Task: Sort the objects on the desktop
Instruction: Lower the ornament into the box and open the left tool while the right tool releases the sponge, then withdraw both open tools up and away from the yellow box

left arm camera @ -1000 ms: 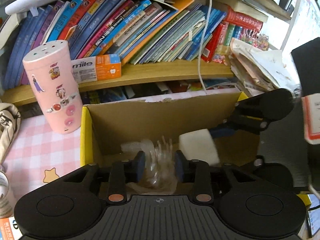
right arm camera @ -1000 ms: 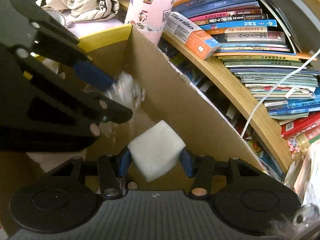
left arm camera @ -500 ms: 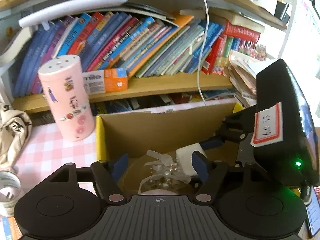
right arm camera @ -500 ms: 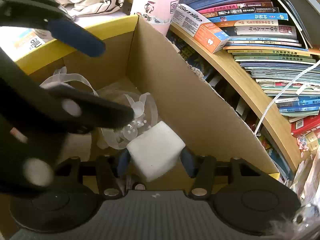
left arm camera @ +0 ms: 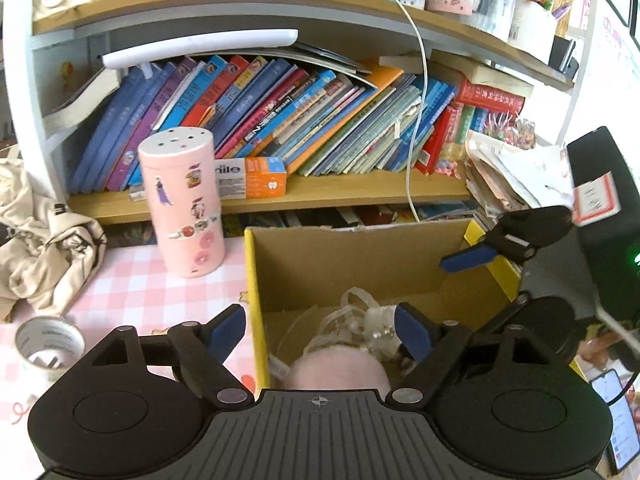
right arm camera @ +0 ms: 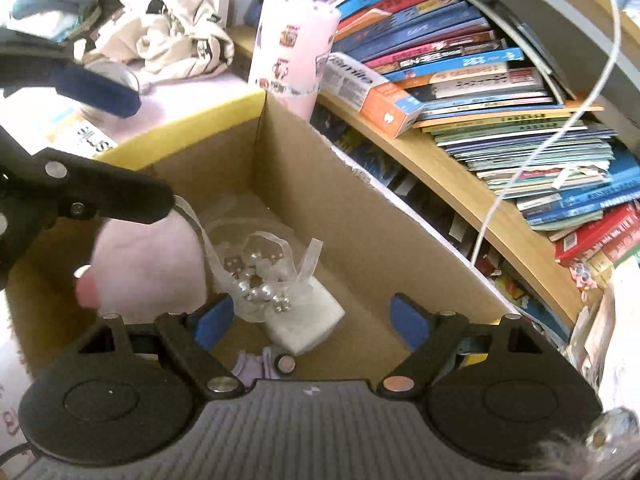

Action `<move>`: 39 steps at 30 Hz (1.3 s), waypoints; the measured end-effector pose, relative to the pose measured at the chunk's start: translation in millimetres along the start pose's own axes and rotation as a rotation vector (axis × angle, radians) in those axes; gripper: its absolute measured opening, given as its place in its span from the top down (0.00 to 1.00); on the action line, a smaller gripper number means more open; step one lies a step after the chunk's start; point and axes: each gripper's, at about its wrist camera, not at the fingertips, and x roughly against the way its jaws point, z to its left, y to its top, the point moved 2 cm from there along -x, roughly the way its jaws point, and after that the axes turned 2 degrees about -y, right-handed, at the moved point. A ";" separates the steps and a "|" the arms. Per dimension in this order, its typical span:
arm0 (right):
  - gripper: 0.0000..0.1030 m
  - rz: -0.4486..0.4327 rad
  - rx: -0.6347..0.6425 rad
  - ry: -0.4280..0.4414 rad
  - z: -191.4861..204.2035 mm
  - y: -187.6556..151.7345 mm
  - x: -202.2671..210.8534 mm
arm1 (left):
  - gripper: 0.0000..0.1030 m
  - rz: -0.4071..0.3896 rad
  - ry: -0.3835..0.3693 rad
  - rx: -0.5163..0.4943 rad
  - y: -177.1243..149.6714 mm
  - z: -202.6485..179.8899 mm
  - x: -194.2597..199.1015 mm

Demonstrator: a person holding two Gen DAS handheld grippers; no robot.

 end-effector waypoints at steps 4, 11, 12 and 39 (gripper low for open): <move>0.14 -0.021 -0.023 -0.012 4.1 -6.1 15.1 | 0.18 -0.008 0.007 -0.001 -7.6 -0.6 12.5; 0.13 -0.064 -0.078 -0.044 11.5 -19.2 39.1 | 0.17 -0.052 0.028 0.018 -18.5 -1.1 38.6; 0.13 -0.074 -0.089 -0.050 12.2 -21.0 43.4 | 0.16 -0.060 0.031 0.021 -20.7 -1.3 43.2; 0.07 -0.152 -0.343 -0.203 41.3 -59.1 101.7 | 0.14 -0.114 0.007 0.015 -60.6 6.3 91.5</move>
